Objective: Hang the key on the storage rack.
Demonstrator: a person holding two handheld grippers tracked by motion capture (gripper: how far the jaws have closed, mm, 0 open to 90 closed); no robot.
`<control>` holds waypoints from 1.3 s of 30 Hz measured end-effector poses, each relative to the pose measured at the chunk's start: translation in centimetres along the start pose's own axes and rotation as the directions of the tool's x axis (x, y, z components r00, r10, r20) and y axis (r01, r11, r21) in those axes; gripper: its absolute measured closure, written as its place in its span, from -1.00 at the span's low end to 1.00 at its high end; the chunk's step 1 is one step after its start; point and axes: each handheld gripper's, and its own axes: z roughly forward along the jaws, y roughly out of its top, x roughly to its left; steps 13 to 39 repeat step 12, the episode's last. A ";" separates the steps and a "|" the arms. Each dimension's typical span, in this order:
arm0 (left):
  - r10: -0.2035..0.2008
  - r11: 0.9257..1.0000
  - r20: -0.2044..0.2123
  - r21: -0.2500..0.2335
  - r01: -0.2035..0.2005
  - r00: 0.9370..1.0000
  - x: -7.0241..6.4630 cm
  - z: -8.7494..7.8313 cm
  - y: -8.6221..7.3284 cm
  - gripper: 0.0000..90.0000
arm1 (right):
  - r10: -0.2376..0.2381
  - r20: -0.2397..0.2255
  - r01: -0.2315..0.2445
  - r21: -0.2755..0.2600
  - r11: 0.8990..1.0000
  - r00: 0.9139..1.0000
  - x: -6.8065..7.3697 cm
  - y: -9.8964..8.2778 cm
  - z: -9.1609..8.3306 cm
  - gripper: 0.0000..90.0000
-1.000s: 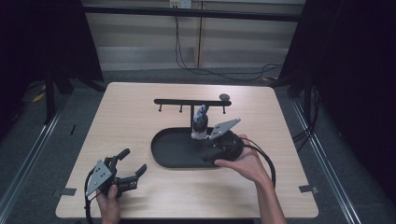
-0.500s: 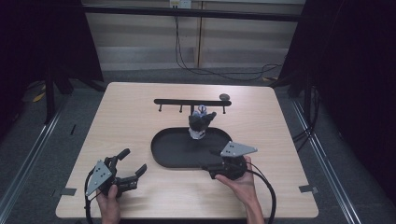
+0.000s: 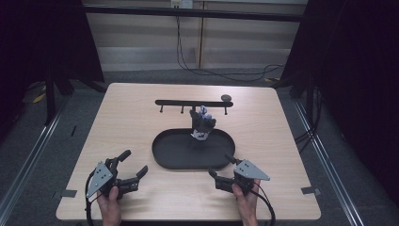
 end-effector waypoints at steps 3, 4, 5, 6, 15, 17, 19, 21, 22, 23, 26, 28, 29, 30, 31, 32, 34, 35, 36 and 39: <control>0.000 1.000 0.001 0.000 0.000 1.000 0.0 0.0 0.0 -0.66 | 0.008 0.010 -0.008 -0.036 0.999 1.000 0.0 -0.1 -0.2 -0.64; 0.000 1.000 0.001 0.000 0.000 1.000 0.0 0.0 0.0 -0.66 | 0.010 0.025 -0.008 -0.065 0.998 1.000 0.1 -0.3 -0.5 -0.64; 0.000 1.000 0.001 -0.001 0.000 1.000 0.0 0.0 0.0 -0.66 | 0.016 0.053 -0.008 -0.149 0.989 0.998 0.2 -0.7 -1.2 -0.65; -0.003 1.000 0.004 -0.001 0.003 1.000 0.0 0.0 0.0 -0.66 | 0.016 0.053 -0.008 -0.149 0.989 0.998 0.2 -0.7 -1.2 -0.65; -0.003 1.000 0.002 -0.002 0.003 1.000 0.0 0.0 0.0 -0.66 | -0.014 0.083 0.033 -0.231 0.972 0.996 0.7 -1.2 -1.9 -0.69; -0.003 1.000 0.002 -0.002 0.003 1.000 0.0 0.0 0.0 -0.66 | -0.014 0.083 0.033 -0.231 0.972 0.996 0.7 -1.2 -1.9 -0.69; -0.003 1.000 0.002 -0.002 0.003 1.000 0.0 0.0 0.0 -0.66 | -0.014 0.083 0.033 -0.231 0.972 0.996 0.7 -1.2 -1.9 -0.69; -0.003 1.000 0.002 -0.002 0.003 1.000 0.0 0.0 0.0 -0.66 | -0.014 0.083 0.033 -0.231 0.972 0.996 0.7 -1.2 -1.9 -0.69; -0.003 1.000 0.002 -0.002 0.003 1.000 0.0 0.0 0.0 -0.66 | -0.014 0.083 0.033 -0.231 0.972 0.996 0.7 -1.2 -1.9 -0.69; -0.003 1.000 0.002 -0.002 0.003 1.000 0.0 0.0 0.0 -0.66 | -0.014 0.083 0.033 -0.231 0.972 0.996 0.7 -1.2 -1.9 -0.69; -0.003 1.000 0.002 -0.002 0.003 1.000 0.0 0.0 0.0 -0.66 | -0.014 0.083 0.033 -0.231 0.972 0.996 0.7 -1.2 -1.9 -0.69; -0.003 1.000 0.002 -0.002 0.003 1.000 0.0 0.0 0.0 -0.66 | -0.014 0.083 0.033 -0.231 0.972 0.996 0.7 -1.2 -1.9 -0.69; -0.003 1.000 0.002 -0.002 0.003 1.000 0.0 0.0 0.0 -0.66 | -0.014 0.083 0.033 -0.231 0.972 0.996 0.7 -1.2 -1.9 -0.69; -0.003 1.000 0.002 -0.002 0.003 1.000 0.0 0.0 0.0 -0.66 | -0.014 0.083 0.033 -0.231 0.972 0.996 0.7 -1.2 -1.9 -0.69; -0.003 1.000 0.002 -0.002 0.003 1.000 0.0 0.0 0.0 -0.66 | -0.014 0.083 0.033 -0.231 0.972 0.996 0.7 -1.2 -1.9 -0.69; -0.003 1.000 0.002 -0.002 0.003 1.000 0.0 0.0 0.0 -0.66 | -0.014 0.083 0.033 -0.231 0.972 0.996 0.7 -1.2 -1.9 -0.69; -0.003 1.000 0.002 -0.002 0.003 1.000 0.0 0.0 0.0 -0.66 | -0.014 0.083 0.033 -0.231 0.972 0.996 0.7 -1.2 -1.9 -0.69; -0.003 1.000 0.002 -0.002 0.003 1.000 0.0 0.0 0.0 -0.66 | -0.014 0.083 0.033 -0.231 0.972 0.996 0.7 -1.2 -1.9 -0.69; -0.003 1.000 0.002 -0.002 0.003 1.000 0.0 0.0 0.0 -0.66 | -0.014 0.083 0.033 -0.231 0.972 0.996 0.7 -1.2 -1.9 -0.69; -0.003 1.000 0.002 -0.002 0.003 1.000 0.0 0.0 0.0 -0.66 | -0.014 0.083 0.033 -0.231 0.972 0.996 0.7 -1.2 -1.9 -0.69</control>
